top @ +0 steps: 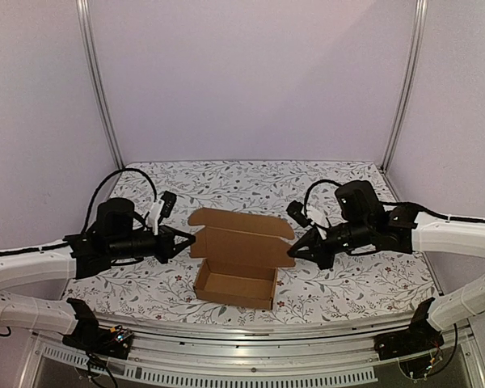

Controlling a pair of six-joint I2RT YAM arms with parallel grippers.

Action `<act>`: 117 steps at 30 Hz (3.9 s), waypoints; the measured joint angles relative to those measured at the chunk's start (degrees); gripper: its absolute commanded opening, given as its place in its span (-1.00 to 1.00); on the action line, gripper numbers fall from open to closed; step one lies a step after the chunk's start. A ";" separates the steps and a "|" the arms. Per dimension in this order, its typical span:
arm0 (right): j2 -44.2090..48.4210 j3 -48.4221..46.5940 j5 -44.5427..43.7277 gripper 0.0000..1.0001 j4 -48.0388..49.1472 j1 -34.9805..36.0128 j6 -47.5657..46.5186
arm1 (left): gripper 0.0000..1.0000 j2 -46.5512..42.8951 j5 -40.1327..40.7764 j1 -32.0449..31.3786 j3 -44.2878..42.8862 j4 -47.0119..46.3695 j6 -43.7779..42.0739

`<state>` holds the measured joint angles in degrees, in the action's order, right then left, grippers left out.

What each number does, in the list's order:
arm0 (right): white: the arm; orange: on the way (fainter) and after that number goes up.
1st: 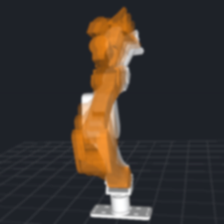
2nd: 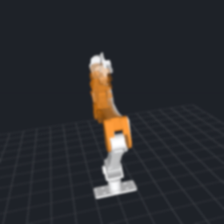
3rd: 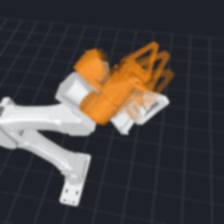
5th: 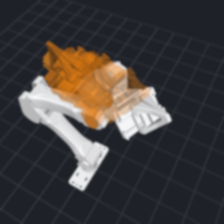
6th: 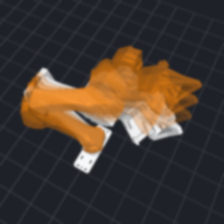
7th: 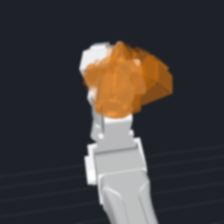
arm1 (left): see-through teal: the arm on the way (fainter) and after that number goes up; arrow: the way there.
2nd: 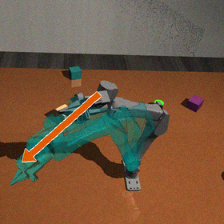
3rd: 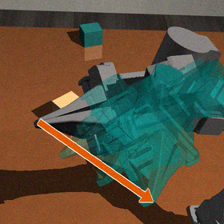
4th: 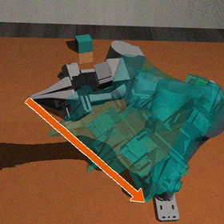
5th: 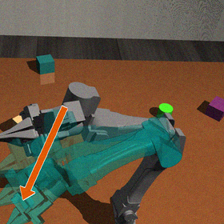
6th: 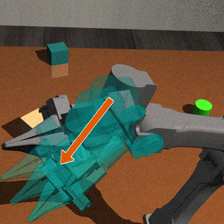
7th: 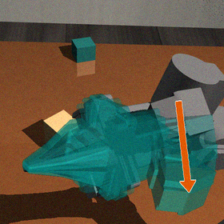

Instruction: Fold the paper box

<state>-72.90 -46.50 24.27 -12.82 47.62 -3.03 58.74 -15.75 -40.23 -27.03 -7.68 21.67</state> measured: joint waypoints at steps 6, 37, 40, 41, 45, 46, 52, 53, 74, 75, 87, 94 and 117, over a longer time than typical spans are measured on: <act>-4.72 -1.95 -8.37 -1.00 4.42 2.89 1.42 | -1.00 -1.68 6.36 -0.31 1.73 -0.72 2.01; -17.99 -4.50 -49.37 -1.00 16.55 18.01 14.01 | -1.00 11.87 30.05 -12.37 -1.01 -5.84 5.92; -18.75 -4.50 -51.19 -1.00 16.87 18.75 14.97 | -1.00 13.07 32.17 -13.79 -1.77 -5.97 6.01; -19.02 -4.50 -51.93 -1.00 16.96 19.04 15.32 | -1.00 13.38 32.87 -14.25 -1.95 -5.97 6.01; -19.85 -4.48 -54.51 -1.00 17.31 20.11 16.90 | -1.00 14.08 34.42 -15.50 -2.19 -6.19 5.99; -20.02 -4.44 -55.15 -1.00 17.42 20.35 17.27 | -1.00 14.14 34.73 -15.76 -2.21 -6.19 5.99; -20.31 -3.98 -57.40 -1.00 18.29 21.40 19.06 | -1.00 14.14 36.04 -17.05 -2.21 -6.03 6.03; -20.31 -3.89 -57.83 -1.00 18.40 21.59 19.37 | -1.00 14.14 36.13 -17.22 -2.21 -5.99 6.03; -22.03 -3.52 -63.36 -1.00 19.30 24.37 26.01 | -1.00 14.14 39.01 -22.08 -1.88 -5.42 7.50; -22.03 -3.45 -63.49 -1.00 19.30 24.52 26.32 | -1.00 14.14 39.06 -22.14 -1.84 -5.42 7.52; -22.01 -1.97 -64.00 -1.00 19.82 26.84 29.53 | -1.00 11.85 40.50 -23.74 -1.29 -2.47 8.46; -22.03 -0.74 -64.85 -1.00 20.55 28.46 31.98 | -1.00 9.92 40.44 -25.46 -1.14 0.90 9.05; -22.03 0.42 -63.14 -1.00 15.82 30.21 36.98 | -1.00 15.56 40.44 -30.64 -4.39 12.17 17.40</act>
<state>-94.94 -46.09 -38.87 3.01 77.82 33.95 74.30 24.69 -70.87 -31.42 4.49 39.07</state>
